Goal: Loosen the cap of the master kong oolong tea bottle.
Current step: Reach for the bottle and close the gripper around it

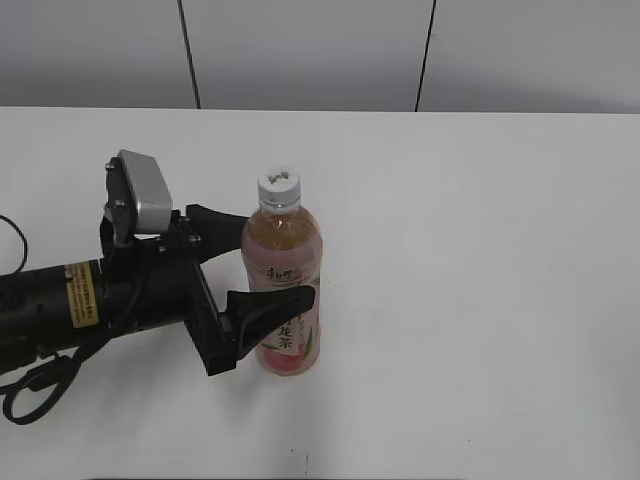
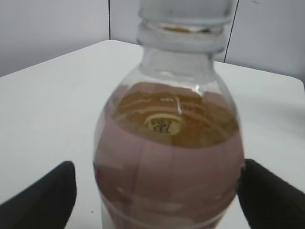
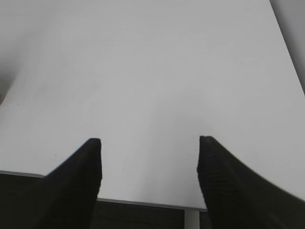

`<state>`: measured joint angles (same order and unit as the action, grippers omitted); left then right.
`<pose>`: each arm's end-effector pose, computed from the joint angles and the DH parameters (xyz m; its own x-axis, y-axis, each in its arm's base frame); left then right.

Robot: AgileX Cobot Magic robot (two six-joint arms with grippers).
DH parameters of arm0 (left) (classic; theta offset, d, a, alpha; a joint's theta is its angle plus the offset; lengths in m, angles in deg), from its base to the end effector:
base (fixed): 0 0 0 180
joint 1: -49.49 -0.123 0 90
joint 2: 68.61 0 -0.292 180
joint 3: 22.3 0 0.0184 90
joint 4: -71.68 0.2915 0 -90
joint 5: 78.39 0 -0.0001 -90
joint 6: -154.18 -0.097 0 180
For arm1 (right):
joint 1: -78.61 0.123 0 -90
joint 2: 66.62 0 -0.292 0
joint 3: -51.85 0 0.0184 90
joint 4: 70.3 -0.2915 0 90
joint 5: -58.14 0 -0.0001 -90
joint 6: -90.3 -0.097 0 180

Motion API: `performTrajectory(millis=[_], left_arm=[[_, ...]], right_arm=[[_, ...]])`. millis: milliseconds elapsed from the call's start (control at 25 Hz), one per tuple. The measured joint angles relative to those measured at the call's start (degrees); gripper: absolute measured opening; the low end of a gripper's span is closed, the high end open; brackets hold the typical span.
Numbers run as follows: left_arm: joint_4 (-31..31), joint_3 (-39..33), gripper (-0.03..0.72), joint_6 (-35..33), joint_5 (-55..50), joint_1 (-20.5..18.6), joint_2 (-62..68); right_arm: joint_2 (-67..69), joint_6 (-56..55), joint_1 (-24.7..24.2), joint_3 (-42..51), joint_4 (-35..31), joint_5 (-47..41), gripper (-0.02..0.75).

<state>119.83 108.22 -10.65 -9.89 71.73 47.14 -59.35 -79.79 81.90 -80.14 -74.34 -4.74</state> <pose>0.2395 -0.1705 0.0897 -0.1401 0.1533 -0.9782 0.9144 0.3990 -0.0685 0.0244 0.0075 0.2954 -0.4498 -0.1661 -0.8775 -0.1774 0.9796 -0.0945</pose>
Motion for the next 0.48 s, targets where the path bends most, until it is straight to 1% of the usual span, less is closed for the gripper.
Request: performTrajectory(millis=[200, 480], left_arm=[[0.0, 0.19, 0.622, 0.08, 0.0, 0.0, 0.0], [0.0, 1.57, 0.603, 2.37, 0.0, 0.0, 0.0]], right_arm=[[0.0, 0.0, 0.0, 0.0, 0.0, 0.0, 0.483], [0.0, 0.0, 0.0, 0.0, 0.0, 0.0, 0.483]])
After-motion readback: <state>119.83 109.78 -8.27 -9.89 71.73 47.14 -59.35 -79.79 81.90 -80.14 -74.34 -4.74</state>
